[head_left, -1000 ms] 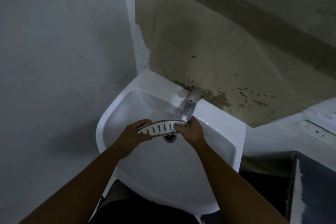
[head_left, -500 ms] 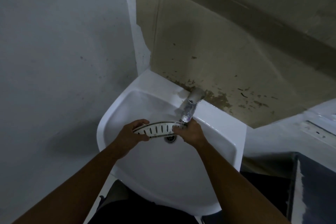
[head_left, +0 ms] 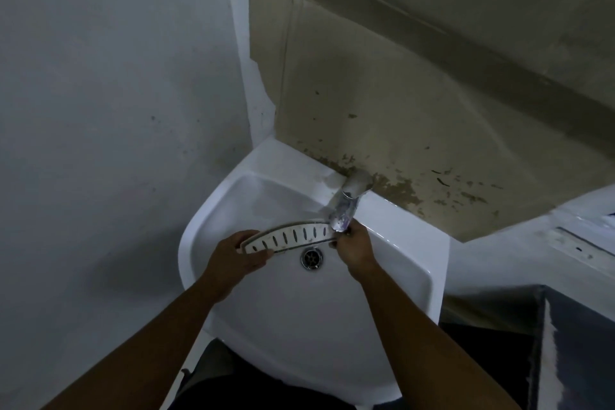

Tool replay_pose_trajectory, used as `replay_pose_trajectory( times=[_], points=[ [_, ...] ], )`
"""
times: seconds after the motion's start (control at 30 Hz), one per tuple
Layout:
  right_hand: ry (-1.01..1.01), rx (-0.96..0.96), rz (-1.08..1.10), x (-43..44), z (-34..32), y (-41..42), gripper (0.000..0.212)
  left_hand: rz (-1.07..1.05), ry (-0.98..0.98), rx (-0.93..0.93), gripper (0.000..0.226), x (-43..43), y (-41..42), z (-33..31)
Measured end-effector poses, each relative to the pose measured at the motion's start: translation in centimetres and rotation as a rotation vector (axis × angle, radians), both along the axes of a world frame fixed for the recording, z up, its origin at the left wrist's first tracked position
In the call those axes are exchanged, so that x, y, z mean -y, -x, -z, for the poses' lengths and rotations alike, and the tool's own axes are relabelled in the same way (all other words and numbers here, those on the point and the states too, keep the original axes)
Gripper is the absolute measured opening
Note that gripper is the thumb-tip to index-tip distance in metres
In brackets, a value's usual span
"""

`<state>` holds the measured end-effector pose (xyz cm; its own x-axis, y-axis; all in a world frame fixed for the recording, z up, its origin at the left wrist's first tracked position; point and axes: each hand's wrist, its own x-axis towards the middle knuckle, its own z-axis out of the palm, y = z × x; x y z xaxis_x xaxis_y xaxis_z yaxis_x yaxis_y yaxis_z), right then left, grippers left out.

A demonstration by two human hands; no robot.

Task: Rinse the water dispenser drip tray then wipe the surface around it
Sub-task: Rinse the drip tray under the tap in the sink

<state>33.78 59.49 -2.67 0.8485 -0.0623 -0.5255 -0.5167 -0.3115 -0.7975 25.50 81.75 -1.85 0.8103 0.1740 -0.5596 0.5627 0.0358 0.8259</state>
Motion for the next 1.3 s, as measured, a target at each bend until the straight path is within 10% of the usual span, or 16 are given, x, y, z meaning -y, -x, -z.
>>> replay_pose_trajectory(
  times=[0.2, 0.77, 1.0, 1.3],
  points=[
    [-0.328, -0.115, 0.184, 0.6, -0.8, 0.9, 0.02, -0.02, -0.223, -0.007, 0.028, -0.4, -0.2, 0.6],
    [-0.361, -0.011, 0.456, 8.8, -3.8, 6.0, 0.028, 0.079, -0.106, -0.063, 0.018, 7.1, -4.5, 2.9],
    [-0.295, 0.066, 0.439, 9.9, -6.2, 7.7, 0.021, 0.053, 0.078, -0.177, 0.041, 10.3, -6.0, 2.4],
    [-0.258, 0.082, 0.367, 10.4, -6.2, 8.8, 0.009, -0.167, 0.499, -0.435, 0.009, 11.2, -7.2, -0.3]
  ],
)
